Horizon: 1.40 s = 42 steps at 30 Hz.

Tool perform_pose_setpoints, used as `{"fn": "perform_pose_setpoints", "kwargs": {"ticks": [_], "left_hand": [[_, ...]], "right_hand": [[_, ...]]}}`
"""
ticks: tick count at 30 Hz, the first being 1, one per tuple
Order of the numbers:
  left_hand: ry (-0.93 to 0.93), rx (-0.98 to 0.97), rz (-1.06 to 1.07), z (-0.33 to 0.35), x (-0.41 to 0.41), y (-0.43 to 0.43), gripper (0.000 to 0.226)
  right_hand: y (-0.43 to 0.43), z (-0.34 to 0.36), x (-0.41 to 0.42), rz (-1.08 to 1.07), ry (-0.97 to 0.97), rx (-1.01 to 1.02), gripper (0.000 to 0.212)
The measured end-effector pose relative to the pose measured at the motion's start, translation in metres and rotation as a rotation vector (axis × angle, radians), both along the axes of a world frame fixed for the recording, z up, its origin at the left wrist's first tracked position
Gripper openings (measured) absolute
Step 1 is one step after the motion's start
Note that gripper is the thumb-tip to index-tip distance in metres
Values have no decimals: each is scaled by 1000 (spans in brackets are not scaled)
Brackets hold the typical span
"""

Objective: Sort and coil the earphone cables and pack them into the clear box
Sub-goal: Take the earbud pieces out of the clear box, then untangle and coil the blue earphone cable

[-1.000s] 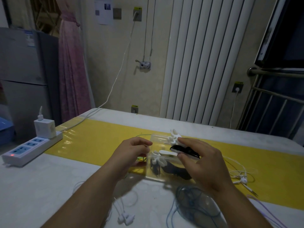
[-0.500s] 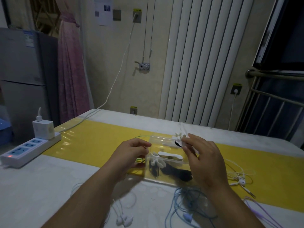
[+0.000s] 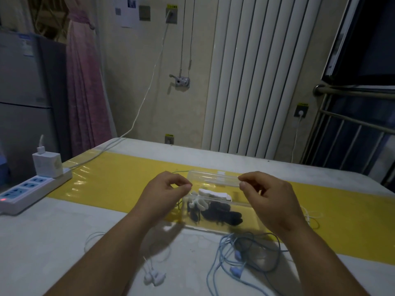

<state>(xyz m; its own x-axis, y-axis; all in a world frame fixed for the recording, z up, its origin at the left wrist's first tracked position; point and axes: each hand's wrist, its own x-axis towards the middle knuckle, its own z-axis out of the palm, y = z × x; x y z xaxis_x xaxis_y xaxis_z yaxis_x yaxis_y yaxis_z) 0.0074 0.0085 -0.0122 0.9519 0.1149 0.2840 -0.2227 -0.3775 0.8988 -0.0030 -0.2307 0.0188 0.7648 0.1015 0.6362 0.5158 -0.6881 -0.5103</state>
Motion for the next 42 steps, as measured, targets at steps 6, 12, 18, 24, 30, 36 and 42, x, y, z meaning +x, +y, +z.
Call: {"fn": "perform_pose_setpoints", "kwargs": {"ticks": [6, 12, 18, 24, 30, 36, 42], "left_hand": [[-32, 458, -94, -3, -2, -2, 28], [-151, 502, -35, -14, 2, -15, 29], [-195, 513, 62, -18, 5, -15, 26], [-207, 569, 116, -17, 1, -18, 24], [-329, 664, 157, -12, -3, -20, 57], [-484, 663, 20, -5, -16, -33, 25], [-263, 722, -247, -12, -19, -52, 33]], "right_hand": [[-12, 11, -3, -33, 455, -393, 20], [-14, 4, 2, -185, 296, -487, 13], [-7, -1, 7, -156, 262, -499, 20], [-4, 4, -3, 65, 153, -374, 8], [-8, -15, -10, 170, 192, -300, 6], [-24, -21, -12, 137, 294, -360, 15], [-29, -13, -11, 53, 437, -525, 24]]}}
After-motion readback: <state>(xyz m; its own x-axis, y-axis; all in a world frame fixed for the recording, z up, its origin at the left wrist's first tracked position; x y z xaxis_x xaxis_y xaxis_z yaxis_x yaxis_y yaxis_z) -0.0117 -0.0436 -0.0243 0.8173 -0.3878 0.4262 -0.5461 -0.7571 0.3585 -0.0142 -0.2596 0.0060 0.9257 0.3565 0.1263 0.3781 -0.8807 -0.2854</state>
